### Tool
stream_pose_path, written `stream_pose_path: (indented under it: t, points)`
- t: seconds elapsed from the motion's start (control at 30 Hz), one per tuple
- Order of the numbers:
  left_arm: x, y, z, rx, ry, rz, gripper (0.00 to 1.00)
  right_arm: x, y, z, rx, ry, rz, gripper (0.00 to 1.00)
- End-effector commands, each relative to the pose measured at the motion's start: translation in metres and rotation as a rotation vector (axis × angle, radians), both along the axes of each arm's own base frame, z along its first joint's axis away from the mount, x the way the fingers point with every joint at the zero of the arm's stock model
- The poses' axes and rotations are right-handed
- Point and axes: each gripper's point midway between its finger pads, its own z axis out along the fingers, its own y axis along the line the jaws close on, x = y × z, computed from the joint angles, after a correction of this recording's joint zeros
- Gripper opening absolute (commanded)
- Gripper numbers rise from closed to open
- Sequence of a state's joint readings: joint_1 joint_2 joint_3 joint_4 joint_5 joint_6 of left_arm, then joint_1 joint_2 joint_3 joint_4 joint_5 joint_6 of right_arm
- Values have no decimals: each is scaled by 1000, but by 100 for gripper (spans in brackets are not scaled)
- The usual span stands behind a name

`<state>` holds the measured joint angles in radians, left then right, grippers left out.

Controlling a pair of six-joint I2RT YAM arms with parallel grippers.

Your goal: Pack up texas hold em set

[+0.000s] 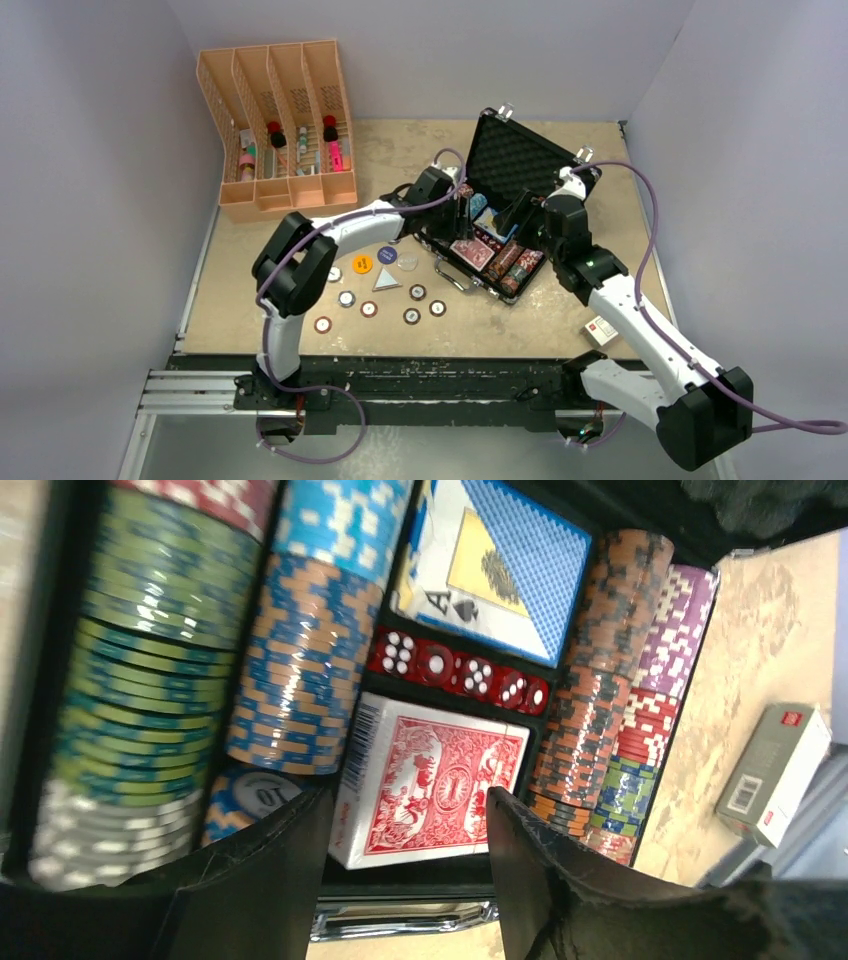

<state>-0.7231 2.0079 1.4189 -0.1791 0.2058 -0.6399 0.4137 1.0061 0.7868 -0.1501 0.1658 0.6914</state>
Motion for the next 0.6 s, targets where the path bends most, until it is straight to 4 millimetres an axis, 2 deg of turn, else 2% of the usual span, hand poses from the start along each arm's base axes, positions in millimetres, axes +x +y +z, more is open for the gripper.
stream_pose_path:
  t: [0.0,0.1,0.17,0.3,0.37,0.47,0.57]
  points:
    - [29,20,79,71,-224,75,58,6,-5,14,-13,-63,-15,73]
    - [32,29,88,102,-258,98,59,7,-3,12,-34,-66,9,73]
    - [33,34,95,115,-275,110,55,10,2,9,-54,-67,54,70]
    - [34,60,118,154,-338,191,49,23,11,0,-122,-60,122,59]
    - [31,80,131,170,-375,248,48,28,21,-12,-144,-23,178,55]
    - [25,122,143,186,-400,357,48,36,39,-31,-140,35,233,51]
    - [16,169,151,195,-419,477,48,42,62,-32,-161,31,271,51]
